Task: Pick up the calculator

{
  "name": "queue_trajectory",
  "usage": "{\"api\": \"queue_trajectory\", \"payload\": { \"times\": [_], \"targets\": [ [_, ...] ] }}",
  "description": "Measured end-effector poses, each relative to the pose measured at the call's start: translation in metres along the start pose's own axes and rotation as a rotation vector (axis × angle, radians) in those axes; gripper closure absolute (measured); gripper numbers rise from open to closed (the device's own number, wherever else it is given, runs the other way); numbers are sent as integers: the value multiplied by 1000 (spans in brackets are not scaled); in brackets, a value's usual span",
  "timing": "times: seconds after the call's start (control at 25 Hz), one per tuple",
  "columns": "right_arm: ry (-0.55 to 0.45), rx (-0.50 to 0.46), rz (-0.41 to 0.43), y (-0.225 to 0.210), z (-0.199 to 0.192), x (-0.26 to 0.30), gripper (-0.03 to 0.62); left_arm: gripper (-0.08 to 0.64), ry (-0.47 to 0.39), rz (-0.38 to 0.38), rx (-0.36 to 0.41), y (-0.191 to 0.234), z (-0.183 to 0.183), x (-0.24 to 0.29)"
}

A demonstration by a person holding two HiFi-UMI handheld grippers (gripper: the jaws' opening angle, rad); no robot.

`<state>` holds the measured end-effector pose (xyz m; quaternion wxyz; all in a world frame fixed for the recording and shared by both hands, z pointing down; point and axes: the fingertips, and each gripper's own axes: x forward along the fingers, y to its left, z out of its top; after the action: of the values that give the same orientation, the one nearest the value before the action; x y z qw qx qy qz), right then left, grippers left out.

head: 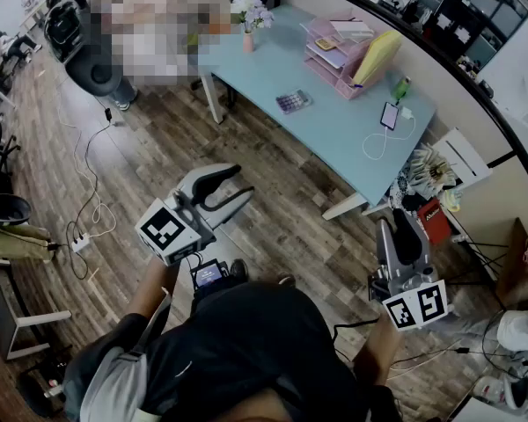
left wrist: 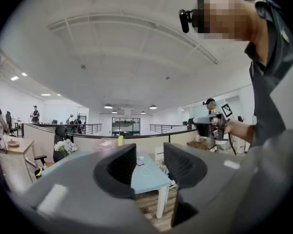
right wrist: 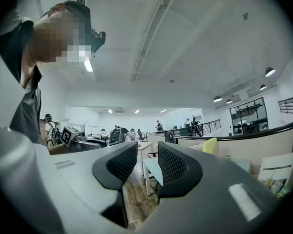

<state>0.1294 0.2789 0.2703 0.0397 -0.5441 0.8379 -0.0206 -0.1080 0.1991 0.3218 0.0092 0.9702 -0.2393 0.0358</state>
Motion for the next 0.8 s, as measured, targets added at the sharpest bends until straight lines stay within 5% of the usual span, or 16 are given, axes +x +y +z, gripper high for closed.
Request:
{"api": "queue_trajectory", "payload": {
  "times": [0.8],
  "targets": [
    [17, 8, -9, 24, -4, 11, 480, 333, -8, 0, -7, 14, -10, -22]
  ]
}}
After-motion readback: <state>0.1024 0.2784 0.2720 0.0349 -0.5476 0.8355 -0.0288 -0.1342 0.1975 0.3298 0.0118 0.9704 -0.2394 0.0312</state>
